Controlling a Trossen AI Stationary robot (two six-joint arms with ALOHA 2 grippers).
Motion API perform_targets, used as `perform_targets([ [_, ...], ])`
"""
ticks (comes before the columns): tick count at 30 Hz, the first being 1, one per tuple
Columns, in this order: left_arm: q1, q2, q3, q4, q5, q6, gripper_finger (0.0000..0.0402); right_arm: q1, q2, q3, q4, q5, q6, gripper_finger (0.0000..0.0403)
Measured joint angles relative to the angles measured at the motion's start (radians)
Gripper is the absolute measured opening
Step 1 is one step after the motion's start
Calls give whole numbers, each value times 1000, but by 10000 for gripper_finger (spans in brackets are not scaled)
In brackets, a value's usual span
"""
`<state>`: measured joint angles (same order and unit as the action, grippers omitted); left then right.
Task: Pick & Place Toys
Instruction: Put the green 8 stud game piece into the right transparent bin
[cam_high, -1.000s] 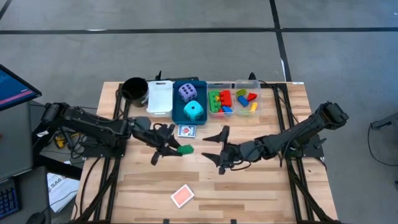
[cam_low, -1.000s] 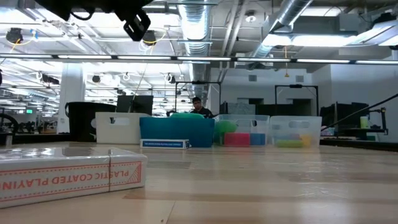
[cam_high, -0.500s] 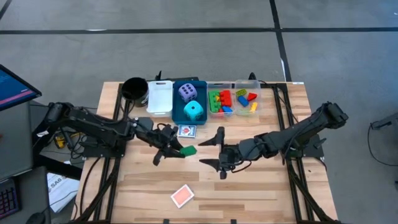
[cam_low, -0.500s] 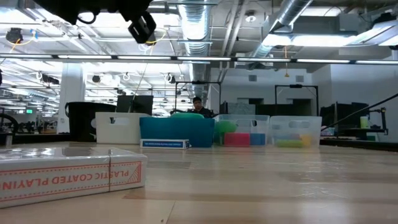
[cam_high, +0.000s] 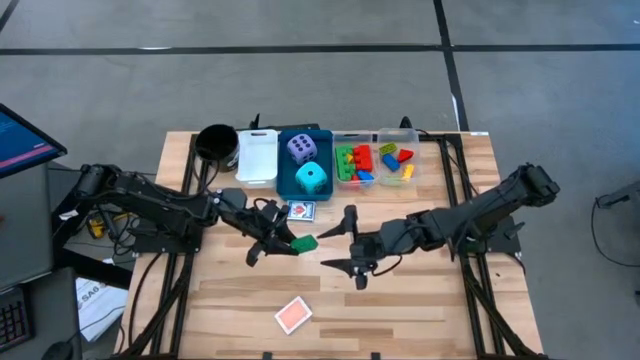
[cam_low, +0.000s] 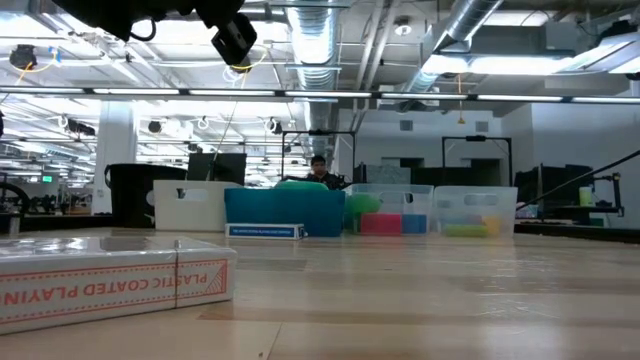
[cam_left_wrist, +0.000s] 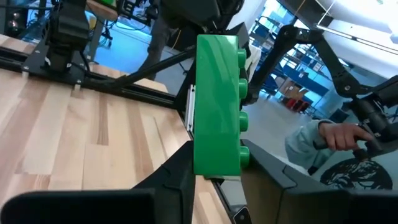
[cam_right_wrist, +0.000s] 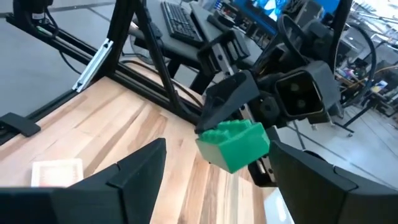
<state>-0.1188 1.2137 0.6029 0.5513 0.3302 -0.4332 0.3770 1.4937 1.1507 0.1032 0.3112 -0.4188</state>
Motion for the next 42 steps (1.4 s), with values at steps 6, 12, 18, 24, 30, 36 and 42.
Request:
perform_targets([
  [6, 0, 0, 0, 15, -9, 0, 91, -26, 0, 0, 6, -26, 12, 281],
  [12, 0, 12, 0, 33, -16, 1, 91, -40, 0, 0, 6, -27, 19, 281],
  [18, 1, 84, 0, 124, -16, -22, 91, -40, 0, 0, 10, -42, 17, 281],
  [24, 1, 152, 20, 208, 22, -44, 91, -40, 0, 0, 5, -53, 19, 281],
  [30, 1, 196, 99, 210, 85, -39, 91, -40, 0, 0, -3, -102, 40, 281],
  [36, 3, 219, 132, 154, 96, 6, 91, -37, 0, -1, 6, -105, 44, 281],
  [42, 14, 219, 132, 170, 96, 7, 91, -36, 0, -1, 8, -105, 46, 281],
])
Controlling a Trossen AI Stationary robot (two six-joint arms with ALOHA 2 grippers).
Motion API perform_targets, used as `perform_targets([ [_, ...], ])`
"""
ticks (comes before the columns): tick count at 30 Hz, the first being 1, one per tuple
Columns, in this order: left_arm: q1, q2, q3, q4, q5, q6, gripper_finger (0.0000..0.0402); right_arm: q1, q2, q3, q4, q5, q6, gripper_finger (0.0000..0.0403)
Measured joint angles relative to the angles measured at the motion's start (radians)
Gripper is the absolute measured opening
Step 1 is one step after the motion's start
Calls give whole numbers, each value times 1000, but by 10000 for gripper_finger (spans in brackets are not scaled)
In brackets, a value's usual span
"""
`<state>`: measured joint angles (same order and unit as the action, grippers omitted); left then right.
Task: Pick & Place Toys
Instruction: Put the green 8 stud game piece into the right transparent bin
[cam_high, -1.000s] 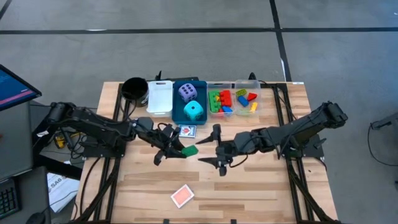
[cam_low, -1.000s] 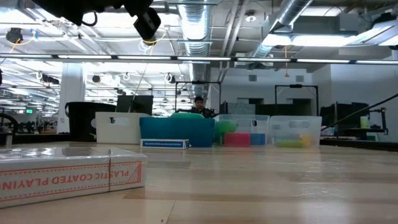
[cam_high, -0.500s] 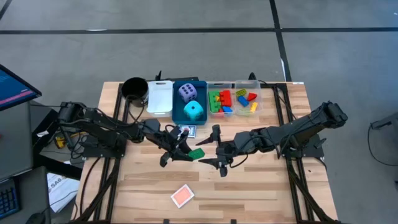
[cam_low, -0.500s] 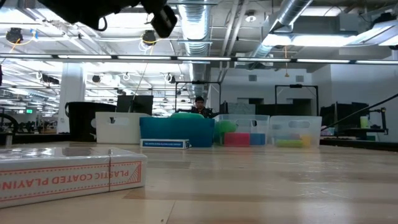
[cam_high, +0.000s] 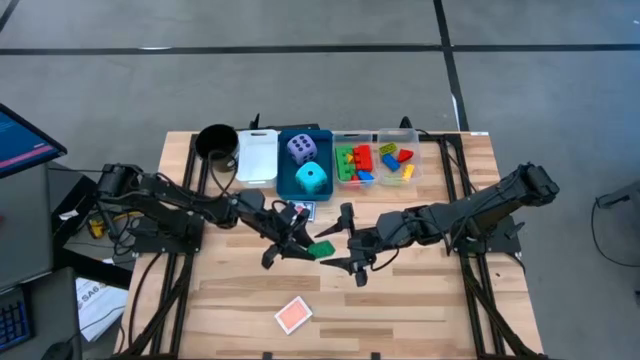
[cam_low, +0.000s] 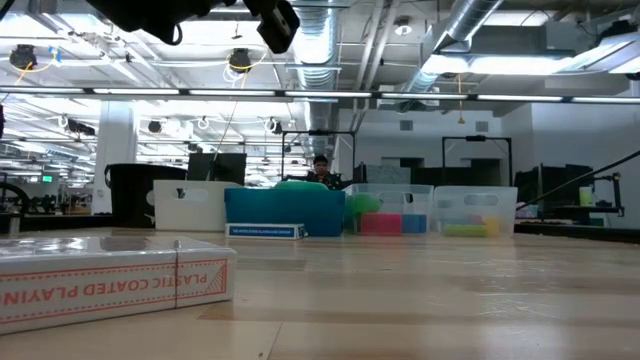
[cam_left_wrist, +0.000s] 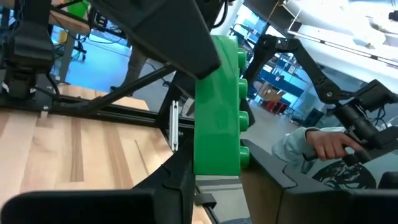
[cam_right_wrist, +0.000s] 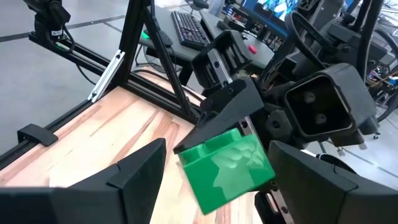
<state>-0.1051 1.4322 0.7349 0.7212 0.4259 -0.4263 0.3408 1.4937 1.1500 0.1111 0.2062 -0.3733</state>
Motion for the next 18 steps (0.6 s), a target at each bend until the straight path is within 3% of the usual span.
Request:
perform_targets([
  [11, 0, 0, 0, 27, 10, 0, 91, 0, 0, 0, -10, 0, 37, 278],
  [18, 0, -1, 0, 54, 26, 0, 91, 0, 0, 0, -6, 0, 36, 233],
])
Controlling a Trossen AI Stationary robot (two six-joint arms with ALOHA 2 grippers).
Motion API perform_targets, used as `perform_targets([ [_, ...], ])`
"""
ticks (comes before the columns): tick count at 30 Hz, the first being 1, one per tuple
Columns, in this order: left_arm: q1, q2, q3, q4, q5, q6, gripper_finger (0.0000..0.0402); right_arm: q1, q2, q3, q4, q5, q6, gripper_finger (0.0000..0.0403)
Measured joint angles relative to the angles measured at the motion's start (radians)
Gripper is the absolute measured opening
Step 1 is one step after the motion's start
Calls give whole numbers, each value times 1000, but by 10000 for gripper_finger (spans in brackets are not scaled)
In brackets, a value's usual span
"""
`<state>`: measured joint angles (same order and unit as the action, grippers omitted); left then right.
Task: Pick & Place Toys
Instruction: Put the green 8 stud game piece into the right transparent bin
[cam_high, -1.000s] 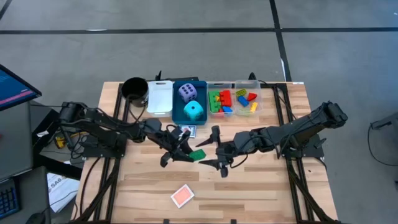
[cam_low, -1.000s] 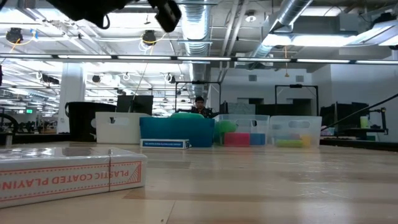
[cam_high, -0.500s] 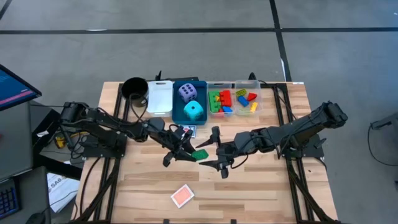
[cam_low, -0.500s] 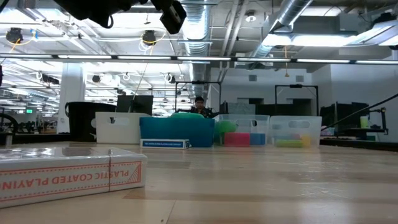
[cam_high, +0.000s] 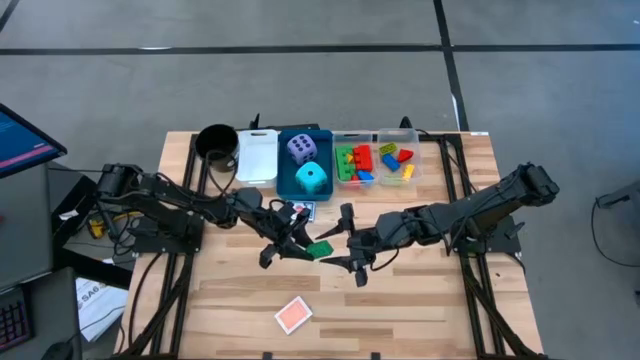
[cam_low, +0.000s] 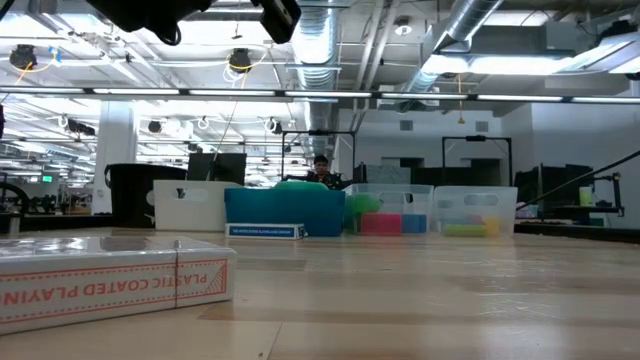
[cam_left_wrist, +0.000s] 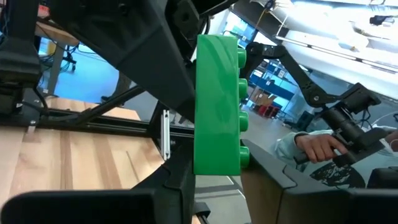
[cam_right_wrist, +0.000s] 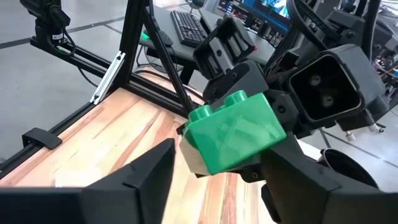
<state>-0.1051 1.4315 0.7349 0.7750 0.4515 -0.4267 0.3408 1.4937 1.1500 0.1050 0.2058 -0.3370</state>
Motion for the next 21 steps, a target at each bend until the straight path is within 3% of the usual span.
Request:
perform_targets([
  [10, 17, -1, 0, -4, 11, 1, 91, 0, 1, -2, -3, 1, -13, 125],
  [21, 31, -3, 0, 0, 24, 5, 102, 6, 0, -2, -8, 3, -6, 68],
])
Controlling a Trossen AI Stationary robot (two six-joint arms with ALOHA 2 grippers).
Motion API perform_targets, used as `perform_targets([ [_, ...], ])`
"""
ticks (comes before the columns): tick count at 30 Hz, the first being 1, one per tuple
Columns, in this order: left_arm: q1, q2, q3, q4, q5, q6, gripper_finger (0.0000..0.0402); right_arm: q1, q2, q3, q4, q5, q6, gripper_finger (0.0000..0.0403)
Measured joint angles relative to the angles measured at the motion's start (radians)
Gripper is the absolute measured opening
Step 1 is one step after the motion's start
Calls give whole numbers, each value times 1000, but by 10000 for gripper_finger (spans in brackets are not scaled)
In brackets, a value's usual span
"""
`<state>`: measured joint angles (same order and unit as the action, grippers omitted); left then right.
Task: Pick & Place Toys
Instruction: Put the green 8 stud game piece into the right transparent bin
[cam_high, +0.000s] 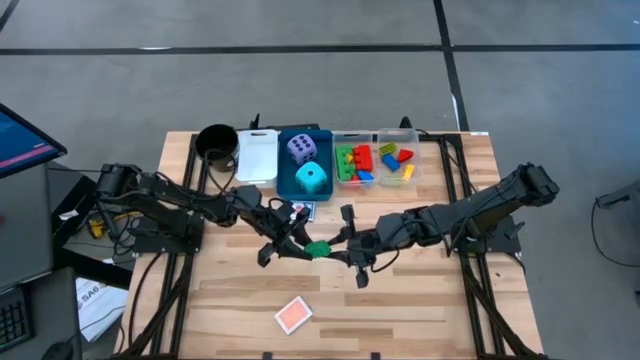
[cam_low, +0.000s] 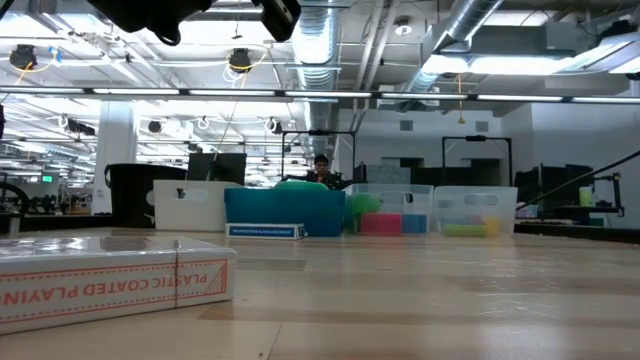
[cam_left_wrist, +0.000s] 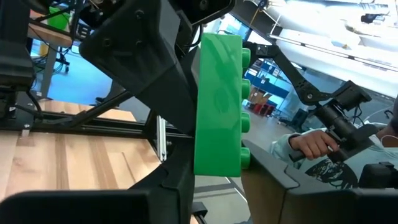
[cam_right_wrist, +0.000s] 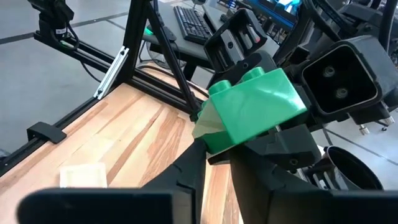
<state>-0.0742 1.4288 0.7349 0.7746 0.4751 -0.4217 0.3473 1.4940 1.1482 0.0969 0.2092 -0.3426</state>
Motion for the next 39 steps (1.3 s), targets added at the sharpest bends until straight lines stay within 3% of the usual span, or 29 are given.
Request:
perform_targets([
  [9, 1, 0, 0, 1, 0, -4, 114, 0, 0, 0, 2, -5, -14, 8],
  [20, 4, -3, 0, 15, 6, 30, 125, 0, 1, 0, 14, 8, -17, 3],
  [35, 138, -137, -1, -245, 45, 55, 277, 0, -1, 3, 18, 37, 7, 1],
  [39, 204, -193, -1, -336, 37, 59, 299, 0, -1, 3, 10, 116, 50, 0],
])
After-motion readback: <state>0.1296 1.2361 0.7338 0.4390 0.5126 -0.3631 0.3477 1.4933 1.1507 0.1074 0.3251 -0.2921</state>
